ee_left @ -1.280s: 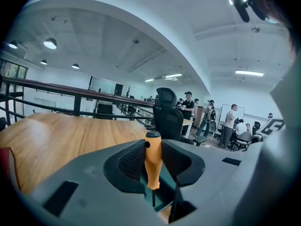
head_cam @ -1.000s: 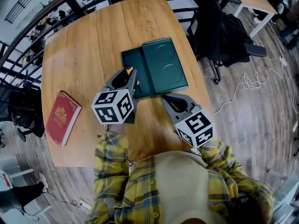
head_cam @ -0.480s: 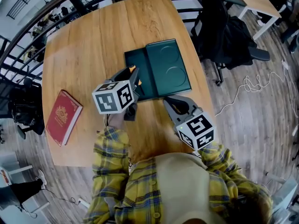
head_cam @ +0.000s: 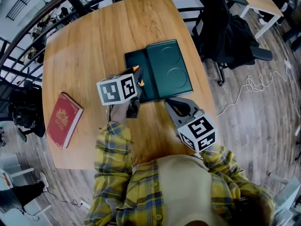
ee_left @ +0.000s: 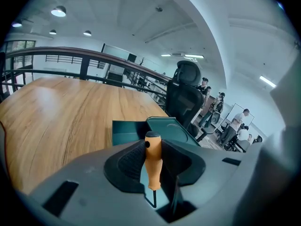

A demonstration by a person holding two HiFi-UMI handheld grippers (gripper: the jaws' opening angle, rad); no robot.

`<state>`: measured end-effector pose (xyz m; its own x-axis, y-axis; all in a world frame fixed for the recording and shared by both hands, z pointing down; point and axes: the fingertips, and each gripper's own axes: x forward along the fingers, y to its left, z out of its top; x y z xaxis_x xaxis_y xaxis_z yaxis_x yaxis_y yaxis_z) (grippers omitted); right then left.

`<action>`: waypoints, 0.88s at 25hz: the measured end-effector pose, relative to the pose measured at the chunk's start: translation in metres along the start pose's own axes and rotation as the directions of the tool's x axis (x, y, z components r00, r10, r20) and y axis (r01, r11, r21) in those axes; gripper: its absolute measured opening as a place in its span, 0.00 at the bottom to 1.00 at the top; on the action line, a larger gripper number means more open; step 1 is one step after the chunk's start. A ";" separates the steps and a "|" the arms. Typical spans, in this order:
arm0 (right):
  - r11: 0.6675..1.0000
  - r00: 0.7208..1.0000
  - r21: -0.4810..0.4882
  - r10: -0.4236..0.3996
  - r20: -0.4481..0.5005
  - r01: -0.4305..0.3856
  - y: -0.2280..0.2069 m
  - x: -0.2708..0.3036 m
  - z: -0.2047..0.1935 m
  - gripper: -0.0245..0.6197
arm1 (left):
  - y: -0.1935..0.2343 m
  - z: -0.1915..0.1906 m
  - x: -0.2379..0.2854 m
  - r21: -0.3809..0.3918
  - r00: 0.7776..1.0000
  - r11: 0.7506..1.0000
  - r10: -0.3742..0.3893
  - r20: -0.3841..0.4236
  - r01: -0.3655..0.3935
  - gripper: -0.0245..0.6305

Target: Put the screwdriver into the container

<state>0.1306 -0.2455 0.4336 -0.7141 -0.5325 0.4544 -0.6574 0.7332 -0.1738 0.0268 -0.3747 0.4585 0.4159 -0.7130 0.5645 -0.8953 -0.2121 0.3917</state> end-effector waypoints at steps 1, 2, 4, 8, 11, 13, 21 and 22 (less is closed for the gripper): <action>1.000 1.000 -0.001 0.000 -0.001 0.000 0.000 0.000 0.000 0.14 | 0.001 0.000 0.001 -0.003 1.000 1.000 0.002 -0.005 -0.002 0.20; 1.000 1.000 -0.001 0.000 -0.002 0.000 0.000 0.000 0.000 0.14 | 0.002 0.000 0.003 -0.004 1.000 1.000 0.003 -0.010 -0.003 0.20; 1.000 1.000 0.000 0.001 -0.004 -0.001 -0.001 0.001 -0.001 0.14 | 0.004 0.000 0.007 -0.008 1.000 1.000 0.006 -0.019 -0.006 0.20; 1.000 1.000 -0.001 0.003 -0.006 -0.003 -0.003 0.002 -0.001 0.14 | 0.007 -0.001 0.015 -0.032 0.999 0.999 0.008 -0.033 -0.009 0.20; 1.000 1.000 -0.002 0.006 -0.010 -0.006 -0.002 0.004 -0.002 0.14 | 0.010 -0.002 0.021 -0.048 0.999 0.999 0.011 -0.037 -0.012 0.20; 1.000 1.000 -0.002 0.011 -0.012 -0.011 0.000 0.005 -0.002 0.14 | 0.011 -0.003 0.024 -0.053 0.999 0.998 0.013 -0.039 -0.015 0.20; 1.000 1.000 0.011 0.005 -0.008 -0.005 -0.004 0.003 -0.002 0.14 | 0.018 -0.010 0.039 -0.035 0.994 0.997 0.067 -0.092 -0.070 0.20; 1.000 1.000 0.013 0.004 -0.008 -0.004 -0.005 0.003 -0.002 0.14 | 0.019 -0.010 0.040 -0.039 0.992 0.996 0.073 -0.099 -0.077 0.20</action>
<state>0.1321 -0.2496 0.4375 -0.7149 -0.5262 0.4604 -0.6575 0.7299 -0.1869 0.0286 -0.4005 0.4961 0.3631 -0.6572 0.6605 -0.9178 -0.1302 0.3750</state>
